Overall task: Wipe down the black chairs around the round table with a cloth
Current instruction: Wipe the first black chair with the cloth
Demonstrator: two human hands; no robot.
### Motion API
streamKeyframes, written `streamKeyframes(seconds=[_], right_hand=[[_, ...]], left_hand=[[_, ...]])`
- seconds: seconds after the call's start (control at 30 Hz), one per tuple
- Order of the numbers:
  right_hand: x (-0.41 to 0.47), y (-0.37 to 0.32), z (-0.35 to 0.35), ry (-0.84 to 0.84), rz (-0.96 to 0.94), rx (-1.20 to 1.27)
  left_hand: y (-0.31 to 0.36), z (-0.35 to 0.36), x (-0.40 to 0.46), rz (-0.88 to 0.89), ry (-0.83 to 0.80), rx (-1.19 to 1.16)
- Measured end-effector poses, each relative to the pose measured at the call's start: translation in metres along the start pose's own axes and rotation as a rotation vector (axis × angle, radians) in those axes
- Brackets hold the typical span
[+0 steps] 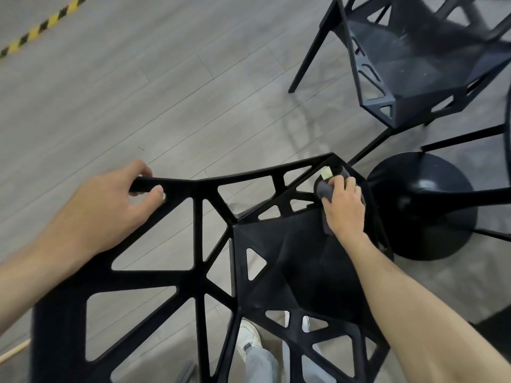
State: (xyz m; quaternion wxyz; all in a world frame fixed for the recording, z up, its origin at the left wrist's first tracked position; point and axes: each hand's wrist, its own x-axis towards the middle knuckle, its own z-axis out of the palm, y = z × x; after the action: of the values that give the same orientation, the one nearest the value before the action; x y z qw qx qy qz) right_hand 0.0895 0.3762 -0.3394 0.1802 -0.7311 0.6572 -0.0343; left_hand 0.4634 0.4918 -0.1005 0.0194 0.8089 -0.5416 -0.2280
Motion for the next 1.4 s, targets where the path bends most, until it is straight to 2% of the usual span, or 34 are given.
streamKeyframes(seconds=[0.13,0.33,0.53,0.73,0.9,0.97,1.13,1.2,1.27,1.33,1.4], right_hand=[[0.02,-0.029,0.001,0.112,0.039,0.138],[-0.009,-0.009,0.006,0.025,0.085,0.057],[0.035,-0.034,-0.007,0.114,0.075,0.107],[0.005,0.0,0.004,-0.001,0.092,0.054],[0.042,-0.024,-0.012,0.123,0.024,0.092],[0.046,-0.018,-0.014,0.101,0.012,0.098],[0.023,0.041,-0.013,-0.022,0.342,0.115],[0.041,0.042,-0.017,-0.103,0.412,0.076],[0.058,0.024,-0.023,-0.109,0.385,0.152],[0.066,-0.002,-0.025,-0.01,0.254,0.292],[0.061,-0.019,-0.021,0.056,0.122,0.319]], left_hand=[[-0.005,0.001,0.0,-0.011,0.005,0.004],[0.0,-0.001,-0.001,-0.018,-0.014,-0.03],[-0.002,0.0,-0.002,-0.015,-0.007,0.0],[0.0,-0.001,-0.001,-0.022,-0.01,-0.003],[0.001,0.0,-0.002,-0.022,0.004,0.017],[0.0,0.001,-0.002,-0.018,0.007,0.026],[0.003,-0.001,-0.003,-0.031,-0.006,0.021],[0.004,-0.002,-0.002,-0.033,-0.014,0.029],[0.005,-0.003,-0.002,-0.031,-0.019,0.026],[0.005,-0.003,-0.004,-0.031,-0.011,0.018],[0.004,-0.002,-0.004,-0.02,-0.002,0.023]])
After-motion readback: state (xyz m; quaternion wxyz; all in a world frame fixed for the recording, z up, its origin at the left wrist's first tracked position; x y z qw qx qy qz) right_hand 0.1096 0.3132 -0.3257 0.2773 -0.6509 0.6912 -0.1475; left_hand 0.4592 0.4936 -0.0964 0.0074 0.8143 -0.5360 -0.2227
